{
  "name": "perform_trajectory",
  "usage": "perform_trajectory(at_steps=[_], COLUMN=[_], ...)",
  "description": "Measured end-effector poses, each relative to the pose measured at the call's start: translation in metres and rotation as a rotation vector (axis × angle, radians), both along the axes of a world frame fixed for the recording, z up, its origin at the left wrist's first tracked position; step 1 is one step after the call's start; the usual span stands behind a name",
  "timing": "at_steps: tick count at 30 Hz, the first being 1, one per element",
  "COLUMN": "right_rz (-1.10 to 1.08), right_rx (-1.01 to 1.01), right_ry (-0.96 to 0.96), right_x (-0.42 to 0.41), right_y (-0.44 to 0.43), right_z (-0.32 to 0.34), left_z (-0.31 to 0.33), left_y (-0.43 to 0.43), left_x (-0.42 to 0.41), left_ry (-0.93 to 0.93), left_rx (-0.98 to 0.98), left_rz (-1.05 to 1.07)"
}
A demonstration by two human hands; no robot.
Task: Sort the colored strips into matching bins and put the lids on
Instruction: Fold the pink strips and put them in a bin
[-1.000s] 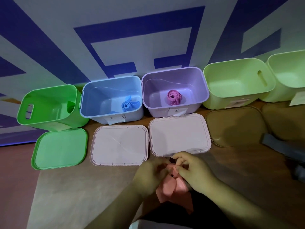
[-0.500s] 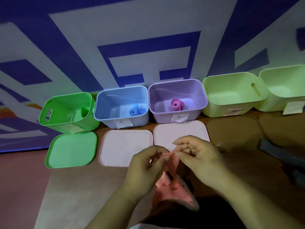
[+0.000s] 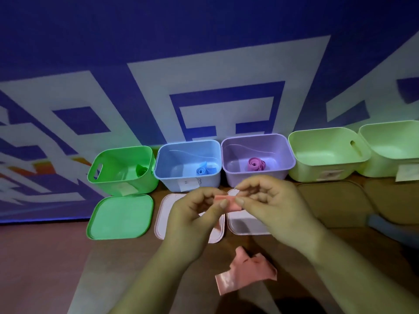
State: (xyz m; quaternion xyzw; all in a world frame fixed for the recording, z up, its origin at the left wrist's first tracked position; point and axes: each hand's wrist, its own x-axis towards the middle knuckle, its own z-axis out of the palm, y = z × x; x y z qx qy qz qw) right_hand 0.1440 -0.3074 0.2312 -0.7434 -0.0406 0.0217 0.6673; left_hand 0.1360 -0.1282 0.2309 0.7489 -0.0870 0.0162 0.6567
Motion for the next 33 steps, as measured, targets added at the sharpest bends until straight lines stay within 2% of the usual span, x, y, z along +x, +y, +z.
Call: perform_trajectory(at_steps=[6, 10, 14, 17, 19, 23, 25, 27, 29, 33], right_rz=[0.01, -0.008, 0.065, 0.139, 0.201, 0.374, 0.46, 0.53, 0.533, 0.503], right_rx=[0.022, -0.067, -0.295, -0.553, -0.697, -0.993, -1.041, -1.072, -1.124, -1.094], right_ry=[-0.027, 0.076, 0.258, 0.378, 0.382, 0.265, 0.228, 0.269, 0.268, 0.327], right_x=[-0.001, -0.016, -0.038, -0.055, -0.06, -0.059, -0.056, -0.055, -0.055, -0.059], right_y=[0.023, 0.029, 0.031, 0.033, 0.042, 0.071, 0.08, 0.081, 0.083, 0.087], right_z=[0.011, -0.021, -0.077, -0.132, -0.156, -0.174, -0.19, -0.206, -0.215, -0.216], left_z=[0.007, -0.018, -0.064, -0.095, -0.11, -0.126, -0.128, -0.13, -0.129, -0.122], left_y=[0.034, 0.063, 0.098, 0.118, 0.129, 0.143, 0.149, 0.155, 0.16, 0.166], left_x=[0.004, -0.005, -0.023, -0.04, -0.05, -0.065, -0.068, -0.071, -0.074, -0.075], left_ry=[-0.016, 0.071, 0.194, 0.298, 0.373, 0.45, 0.467, 0.469, 0.47, 0.463], left_rx=[-0.003, 0.021, 0.083, 0.152, 0.181, 0.208, 0.198, 0.204, 0.18, 0.139], left_rz=[0.047, 0.019, 0.046, 0.055, 0.075, 0.096, 0.097, 0.094, 0.089, 0.106])
